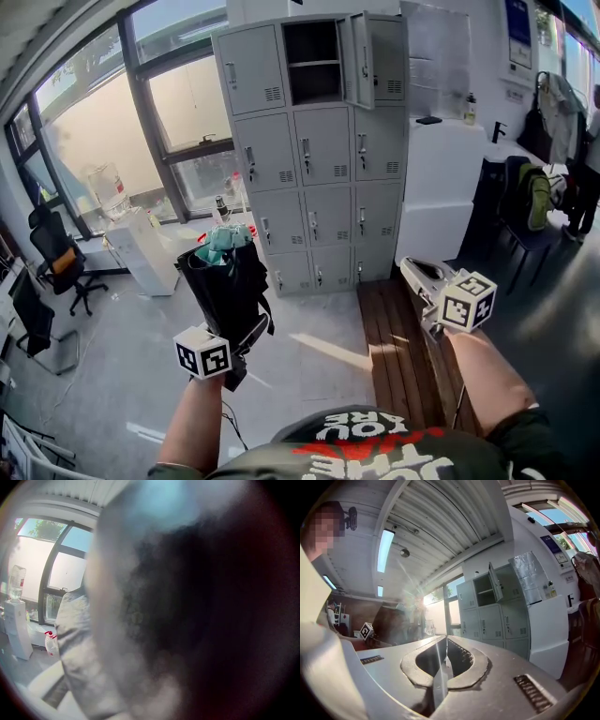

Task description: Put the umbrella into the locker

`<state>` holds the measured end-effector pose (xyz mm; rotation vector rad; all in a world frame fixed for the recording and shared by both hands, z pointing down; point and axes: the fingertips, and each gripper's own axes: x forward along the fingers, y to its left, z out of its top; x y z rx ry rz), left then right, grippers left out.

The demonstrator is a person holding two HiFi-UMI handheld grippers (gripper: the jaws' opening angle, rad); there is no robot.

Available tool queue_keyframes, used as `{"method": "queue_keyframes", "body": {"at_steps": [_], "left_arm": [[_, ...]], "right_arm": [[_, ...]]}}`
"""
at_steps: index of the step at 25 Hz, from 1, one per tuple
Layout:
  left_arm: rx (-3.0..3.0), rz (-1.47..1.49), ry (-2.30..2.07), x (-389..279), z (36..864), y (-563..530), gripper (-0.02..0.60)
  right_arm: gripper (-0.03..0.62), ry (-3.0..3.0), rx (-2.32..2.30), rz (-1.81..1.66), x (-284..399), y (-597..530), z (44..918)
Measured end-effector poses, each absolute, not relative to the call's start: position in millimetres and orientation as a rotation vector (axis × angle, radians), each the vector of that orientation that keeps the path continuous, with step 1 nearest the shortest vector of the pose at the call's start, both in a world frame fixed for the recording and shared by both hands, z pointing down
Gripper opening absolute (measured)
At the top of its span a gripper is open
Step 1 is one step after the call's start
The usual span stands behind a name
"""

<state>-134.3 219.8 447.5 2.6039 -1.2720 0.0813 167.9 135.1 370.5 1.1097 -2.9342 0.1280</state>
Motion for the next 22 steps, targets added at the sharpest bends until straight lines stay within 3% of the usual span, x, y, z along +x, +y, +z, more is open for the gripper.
{"method": "queue_keyframes", "body": {"at_steps": [8,22], "left_arm": [[2.627,0.091,-1.159,-148,469,145,0.126],[2.724,0.134,-0.959,-292,458,-82,0.126]], "right_arm": [[0.037,-2.908,1.142,0.157,141,72,385],[0.037,-2.892,1.298,0.153,-8,-124,365]]}}
